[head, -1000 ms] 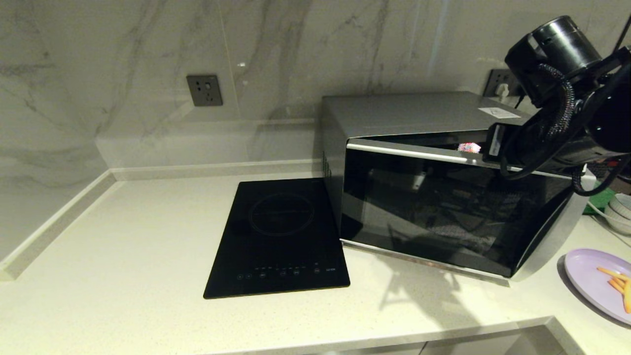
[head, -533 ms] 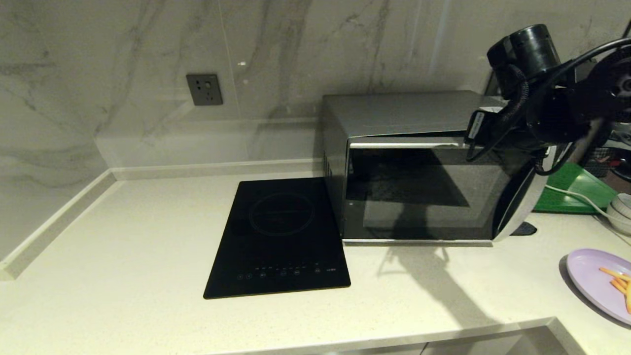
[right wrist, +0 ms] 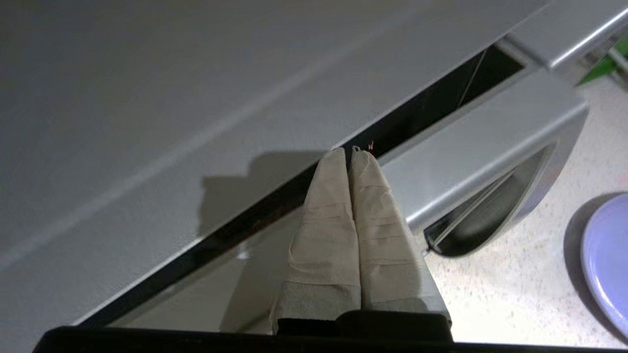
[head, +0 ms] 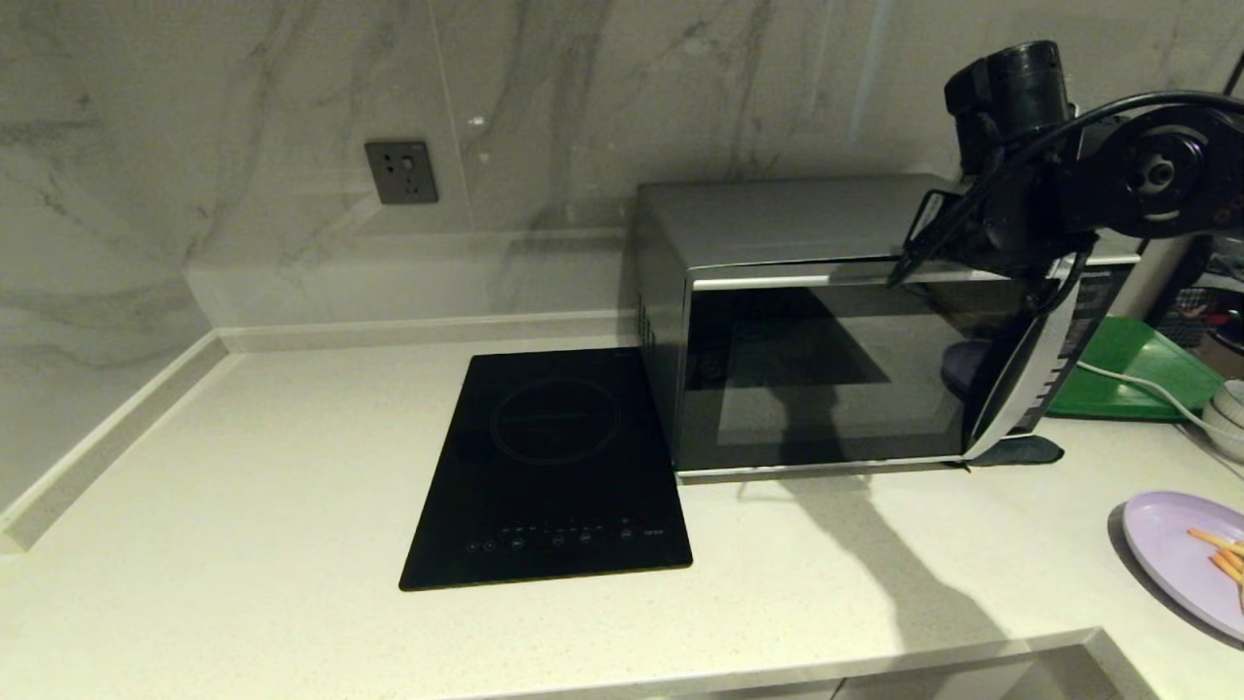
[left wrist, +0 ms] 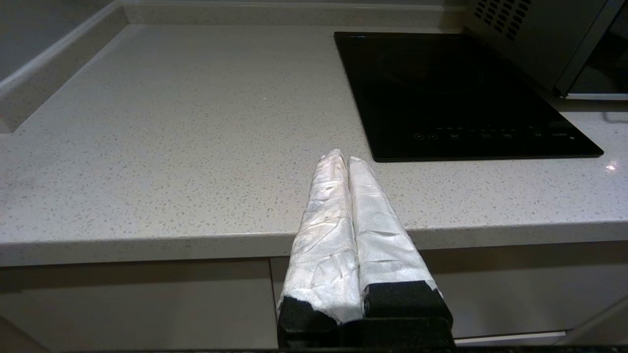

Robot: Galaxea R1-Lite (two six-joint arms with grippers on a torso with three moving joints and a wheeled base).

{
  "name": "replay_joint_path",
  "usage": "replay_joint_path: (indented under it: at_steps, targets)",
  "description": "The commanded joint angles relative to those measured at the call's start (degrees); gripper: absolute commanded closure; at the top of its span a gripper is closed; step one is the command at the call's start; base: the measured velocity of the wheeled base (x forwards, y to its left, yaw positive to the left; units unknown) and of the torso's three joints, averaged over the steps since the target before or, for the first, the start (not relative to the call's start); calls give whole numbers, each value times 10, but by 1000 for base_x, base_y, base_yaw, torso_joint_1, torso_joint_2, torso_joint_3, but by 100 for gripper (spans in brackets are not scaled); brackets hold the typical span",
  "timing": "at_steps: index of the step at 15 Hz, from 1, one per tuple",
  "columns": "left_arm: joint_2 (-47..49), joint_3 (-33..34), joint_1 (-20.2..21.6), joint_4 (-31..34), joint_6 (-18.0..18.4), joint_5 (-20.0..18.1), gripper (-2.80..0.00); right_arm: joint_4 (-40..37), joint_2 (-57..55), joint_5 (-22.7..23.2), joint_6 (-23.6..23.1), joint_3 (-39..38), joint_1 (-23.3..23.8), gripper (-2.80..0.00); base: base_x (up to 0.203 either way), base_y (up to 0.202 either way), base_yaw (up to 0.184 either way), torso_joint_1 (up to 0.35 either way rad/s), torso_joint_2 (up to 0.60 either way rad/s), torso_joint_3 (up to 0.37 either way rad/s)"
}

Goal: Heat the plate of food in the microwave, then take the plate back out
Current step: Close the microwave oven

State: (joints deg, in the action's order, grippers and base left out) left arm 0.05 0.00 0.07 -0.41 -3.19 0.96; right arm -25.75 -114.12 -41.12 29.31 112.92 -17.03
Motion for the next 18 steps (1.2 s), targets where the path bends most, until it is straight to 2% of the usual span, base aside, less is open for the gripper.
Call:
replay_joint_path:
  at_steps: [1,6,8,10,11,13,15,16,18]
  targets:
    - [0,0,0,0,-1,0,0,9,12,-10,-2,4,0,0,0,0,0,0,0,0]
    - [0,0,0,0,-1,0,0,15,46,-28,-26,3,1,0,0,0,0,0,0,0]
    - [0,0,0,0,-1,0,0,-20,72,-48,-24,-12,0,0,0,0,0,0,0,0]
    - [0,0,0,0,-1,0,0,-63,109,-46,-20,-37,0,0,0,0,0,0,0,0]
    - [0,0,0,0,-1,0,0,-82,130,-30,-21,-55,4,0,0,0,0,0,0,0]
    - [0,0,0,0,-1,0,0,-149,161,32,-25,-82,28,0,0,0,0,0,0,0]
    - [0,0,0,0,-1,0,0,-180,178,131,-25,-115,62,0,0,0,0,0,0,0]
    - [0,0,0,0,-1,0,0,-184,182,182,-26,-137,94,0,0,0,0,0,0,0]
    - [0,0,0,0,-1,0,0,-184,178,249,-26,-168,143,0,0,0,0,0,0,0]
